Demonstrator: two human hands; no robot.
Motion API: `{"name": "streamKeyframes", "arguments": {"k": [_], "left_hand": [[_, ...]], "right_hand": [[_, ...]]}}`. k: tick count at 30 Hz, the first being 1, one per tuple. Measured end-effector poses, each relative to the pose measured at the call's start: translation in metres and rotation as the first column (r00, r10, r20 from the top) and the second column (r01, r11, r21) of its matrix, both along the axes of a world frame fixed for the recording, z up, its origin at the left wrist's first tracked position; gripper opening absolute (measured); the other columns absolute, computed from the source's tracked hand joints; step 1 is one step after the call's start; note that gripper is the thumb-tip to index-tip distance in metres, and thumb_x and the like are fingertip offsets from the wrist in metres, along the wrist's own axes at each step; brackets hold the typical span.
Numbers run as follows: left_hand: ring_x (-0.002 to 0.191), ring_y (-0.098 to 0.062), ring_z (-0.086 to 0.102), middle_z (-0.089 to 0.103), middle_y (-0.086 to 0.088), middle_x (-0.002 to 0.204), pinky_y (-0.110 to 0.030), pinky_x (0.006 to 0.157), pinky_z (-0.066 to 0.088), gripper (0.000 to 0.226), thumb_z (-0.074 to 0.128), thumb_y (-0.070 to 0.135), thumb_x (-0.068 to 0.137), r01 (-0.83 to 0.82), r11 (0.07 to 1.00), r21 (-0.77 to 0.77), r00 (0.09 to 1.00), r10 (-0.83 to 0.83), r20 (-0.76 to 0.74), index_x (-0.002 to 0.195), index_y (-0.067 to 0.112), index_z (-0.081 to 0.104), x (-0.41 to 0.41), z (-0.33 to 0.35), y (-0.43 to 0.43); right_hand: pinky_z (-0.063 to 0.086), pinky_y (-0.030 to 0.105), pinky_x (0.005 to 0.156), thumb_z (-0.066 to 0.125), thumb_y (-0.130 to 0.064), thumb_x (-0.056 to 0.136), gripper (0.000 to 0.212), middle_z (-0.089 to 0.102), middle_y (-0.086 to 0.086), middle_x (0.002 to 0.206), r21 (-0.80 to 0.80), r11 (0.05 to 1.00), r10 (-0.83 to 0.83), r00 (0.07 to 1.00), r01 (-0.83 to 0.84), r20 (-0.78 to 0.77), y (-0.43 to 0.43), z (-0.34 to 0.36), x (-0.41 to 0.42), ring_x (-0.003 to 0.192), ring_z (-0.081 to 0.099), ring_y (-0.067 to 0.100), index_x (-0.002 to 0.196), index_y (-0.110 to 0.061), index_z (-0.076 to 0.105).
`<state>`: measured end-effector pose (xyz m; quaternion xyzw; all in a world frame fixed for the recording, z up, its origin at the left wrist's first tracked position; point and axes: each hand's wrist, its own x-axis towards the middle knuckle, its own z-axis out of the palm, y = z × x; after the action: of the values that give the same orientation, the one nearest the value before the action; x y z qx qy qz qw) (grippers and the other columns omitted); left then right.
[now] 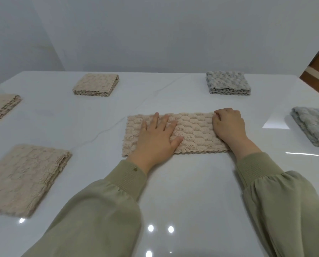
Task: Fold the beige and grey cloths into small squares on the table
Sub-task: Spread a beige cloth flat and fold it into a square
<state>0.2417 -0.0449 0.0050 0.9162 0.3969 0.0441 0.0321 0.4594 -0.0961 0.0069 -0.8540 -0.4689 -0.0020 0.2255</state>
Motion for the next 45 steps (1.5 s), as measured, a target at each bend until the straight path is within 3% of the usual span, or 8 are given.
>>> {"name": "streamKeyframes", "arguments": {"k": [11, 15, 23, 27, 31, 38, 42, 45], "left_hand": [[0.147, -0.022, -0.005, -0.003, 0.005, 0.16, -0.052, 0.116, -0.002, 0.065, 0.012, 0.062, 0.093, -0.005, 1.0, -0.012, 0.999, 0.004, -0.05, 0.15, 0.034, 0.003, 0.0, 0.001, 0.002], [0.147, -0.02, -0.002, 0.001, 0.005, 0.16, -0.051, 0.118, 0.0, 0.07, 0.017, 0.063, 0.093, -0.035, 0.999, -0.017, 0.999, 0.035, -0.003, 0.151, 0.027, 0.002, -0.001, 0.002, -0.002], [0.145, -0.014, 0.012, 0.024, 0.006, 0.155, -0.036, 0.116, 0.018, 0.058, 0.047, 0.034, 0.097, -0.037, 0.954, -0.297, 0.77, 0.217, 0.6, 0.149, 0.027, 0.022, -0.006, 0.038, 0.002], [0.115, 0.002, 0.044, 0.049, 0.015, 0.13, -0.01, 0.085, 0.034, 0.061, 0.06, 0.021, 0.092, 0.203, 0.836, -0.51, 0.692, 0.246, 0.679, 0.142, 0.037, 0.03, -0.01, 0.07, 0.003], [0.093, -0.007, 0.058, 0.063, 0.004, 0.098, -0.03, 0.078, 0.05, 0.025, 0.068, 0.022, 0.084, 0.2, 0.852, -0.484, 0.699, 0.222, 0.68, 0.105, 0.032, 0.061, -0.008, 0.078, 0.006], [0.056, -0.009, 0.042, 0.046, 0.004, 0.06, -0.025, 0.057, 0.036, 0.022, 0.068, 0.021, 0.082, 0.059, 0.921, -0.386, 0.617, 0.271, 0.739, 0.067, 0.01, 0.056, -0.016, 0.08, 0.009], [0.05, -0.001, 0.039, 0.048, 0.011, 0.058, -0.016, 0.049, 0.031, 0.018, 0.066, 0.022, 0.083, -0.07, 0.942, -0.328, 0.558, 0.31, 0.77, 0.068, 0.016, 0.058, -0.022, 0.082, 0.012], [0.057, -0.008, 0.042, 0.051, 0.008, 0.062, -0.023, 0.055, 0.035, 0.017, 0.064, 0.023, 0.084, -0.132, 0.939, -0.318, 0.496, 0.34, 0.799, 0.071, 0.014, 0.057, -0.024, 0.08, 0.014]], "right_hand": [[0.036, 0.039, 0.096, 0.055, -0.021, 0.084, 0.02, 0.056, 0.01, 0.118, 0.059, 0.991, -0.104, 0.976, 0.117, -0.194, 0.002, 0.01, 0.0, 0.12, 0.041, 0.031, 0.102, -0.012, 0.059], [0.041, 0.025, 0.068, 0.057, -0.011, 0.085, 0.006, 0.054, -0.003, 0.082, 0.316, 0.94, 0.045, 0.868, 0.131, -0.494, 0.0, 0.022, -0.011, 0.082, 0.053, 0.017, 0.088, -0.015, 0.053], [0.036, 0.013, 0.049, 0.053, 0.007, 0.08, 0.028, 0.062, 0.007, 0.064, 0.509, 0.836, 0.442, 0.799, -0.203, -0.407, -0.008, 0.075, -0.063, 0.051, 0.046, 0.006, 0.078, -0.021, 0.056], [0.036, 0.017, 0.049, 0.052, 0.008, 0.079, 0.027, 0.062, 0.002, 0.065, 0.555, 0.781, 0.532, 0.77, -0.286, -0.352, -0.015, 0.089, -0.078, 0.051, 0.045, 0.007, 0.081, -0.018, 0.056], [0.043, 0.012, 0.063, 0.061, 0.001, 0.08, 0.034, 0.06, -0.011, 0.078, 0.606, 0.753, 0.524, 0.79, -0.256, -0.318, -0.019, 0.095, -0.086, 0.073, 0.057, 0.004, 0.08, -0.031, 0.051], [0.041, 0.021, 0.055, 0.076, -0.036, 0.074, 0.028, 0.059, -0.007, 0.075, 0.325, 0.921, 0.341, 0.845, -0.214, -0.412, -0.018, 0.095, -0.083, 0.064, 0.054, 0.005, 0.094, -0.022, 0.06], [0.045, 0.017, 0.047, 0.08, -0.027, 0.073, 0.019, 0.069, -0.001, 0.064, 0.218, 0.951, 0.311, 0.678, -0.221, -0.666, -0.015, 0.082, -0.072, 0.052, 0.062, 0.007, 0.074, -0.012, 0.069], [0.046, 0.022, 0.065, 0.073, -0.013, 0.079, 0.007, 0.066, 0.004, 0.067, 0.261, 0.956, 0.293, 0.491, -0.133, -0.821, -0.007, 0.065, -0.064, 0.065, 0.059, 0.014, 0.08, -0.007, 0.07]]}}
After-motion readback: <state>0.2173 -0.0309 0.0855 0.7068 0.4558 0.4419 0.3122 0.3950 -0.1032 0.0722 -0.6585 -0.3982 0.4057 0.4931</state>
